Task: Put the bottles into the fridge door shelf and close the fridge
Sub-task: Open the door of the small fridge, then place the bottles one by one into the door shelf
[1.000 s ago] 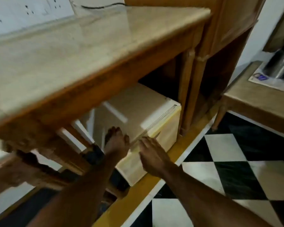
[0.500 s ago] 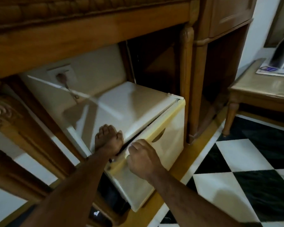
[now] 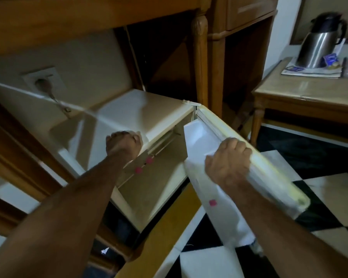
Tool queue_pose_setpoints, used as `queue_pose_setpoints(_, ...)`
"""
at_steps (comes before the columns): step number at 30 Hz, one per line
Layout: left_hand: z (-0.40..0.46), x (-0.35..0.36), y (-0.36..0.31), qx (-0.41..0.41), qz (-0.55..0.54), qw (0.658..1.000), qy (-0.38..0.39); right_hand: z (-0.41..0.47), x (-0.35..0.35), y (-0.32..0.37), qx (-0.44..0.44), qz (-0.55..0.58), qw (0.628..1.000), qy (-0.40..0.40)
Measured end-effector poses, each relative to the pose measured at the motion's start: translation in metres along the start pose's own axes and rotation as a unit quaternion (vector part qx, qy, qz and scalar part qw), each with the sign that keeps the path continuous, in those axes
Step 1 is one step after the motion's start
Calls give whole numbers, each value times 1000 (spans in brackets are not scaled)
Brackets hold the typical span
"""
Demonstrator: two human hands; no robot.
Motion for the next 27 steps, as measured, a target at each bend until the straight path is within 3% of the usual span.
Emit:
queue_pose_setpoints(3,7,6,-7,28,-8,999,-18,23,13,-42,-19,9,998,-54)
queue_pose_setpoints(9,20,28,-10,48,-7,998,-26,59,42,-99,-60,67,992,-88)
queue_pose_setpoints(14,28,29,-11,65,-13,997,-47,69,54,-107,25,107,982,-152)
queue_pose_setpoints(17,32,34,-10,74,-24,995,-54,23,82,-71,-56,161,951,-257)
queue_pose_setpoints(18,34,36,-8,74,-26,996,-49,11,104,-57,-109,183,948,-237)
queue_pose_setpoints(20,38,39,-7,77,-34,995,-49,12,170,-52,-120,195,970,-77)
queue_pose_setpoints(22,40,41,-8,88,-38,994,-53,22,233,-81,42,232,967,96)
queue_pose_setpoints(24,42,42,-9,94,-49,993,-46,27,277,-103,169,287,917,217)
queue_pose_setpoints(27,36,37,-12,102,-70,992,-41,43,306,-102,166,404,838,328)
Point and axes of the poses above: each hand's wrist, its own z-axis towards the middle knuckle, its own x-axis out of the palm, y = z × x, the point moved 9 cm from there along z, towards the middle knuckle, and after that the axes turned 7 degrees about -x, right-handed, at the moved point
